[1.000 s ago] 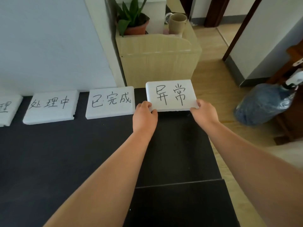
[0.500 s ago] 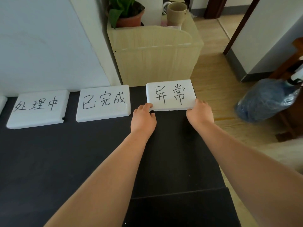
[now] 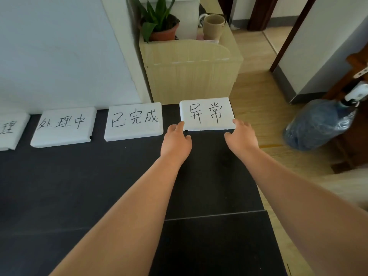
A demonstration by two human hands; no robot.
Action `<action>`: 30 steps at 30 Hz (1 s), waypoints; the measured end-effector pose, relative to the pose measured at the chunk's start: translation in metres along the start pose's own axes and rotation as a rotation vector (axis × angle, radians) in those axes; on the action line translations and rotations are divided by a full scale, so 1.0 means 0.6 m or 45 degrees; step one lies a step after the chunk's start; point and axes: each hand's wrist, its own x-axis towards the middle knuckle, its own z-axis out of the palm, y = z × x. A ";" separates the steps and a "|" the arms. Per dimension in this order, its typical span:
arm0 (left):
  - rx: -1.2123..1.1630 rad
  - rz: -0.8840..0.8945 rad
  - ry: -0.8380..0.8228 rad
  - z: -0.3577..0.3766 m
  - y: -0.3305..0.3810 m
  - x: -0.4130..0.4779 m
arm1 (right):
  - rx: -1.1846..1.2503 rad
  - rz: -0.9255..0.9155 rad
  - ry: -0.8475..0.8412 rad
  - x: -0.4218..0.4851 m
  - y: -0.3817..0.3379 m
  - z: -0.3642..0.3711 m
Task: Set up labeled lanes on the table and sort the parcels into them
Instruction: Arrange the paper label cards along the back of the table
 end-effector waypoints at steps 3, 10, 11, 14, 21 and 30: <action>0.118 0.030 -0.044 -0.012 0.008 -0.045 | -0.053 -0.095 -0.039 -0.046 -0.013 -0.013; 0.224 0.082 -0.054 -0.048 0.004 -0.188 | -0.177 -0.304 -0.082 -0.182 -0.032 -0.036; 0.238 0.085 -0.050 -0.053 -0.005 -0.212 | -0.193 -0.319 -0.088 -0.200 -0.036 -0.037; 0.229 0.049 -0.021 -0.070 -0.041 -0.284 | -0.259 -0.363 -0.114 -0.249 -0.055 -0.035; 0.206 -0.104 0.075 -0.132 -0.148 -0.415 | -0.332 -0.501 -0.232 -0.383 -0.111 0.016; 0.159 -0.196 0.265 -0.251 -0.313 -0.588 | -0.392 -0.637 -0.324 -0.605 -0.193 0.105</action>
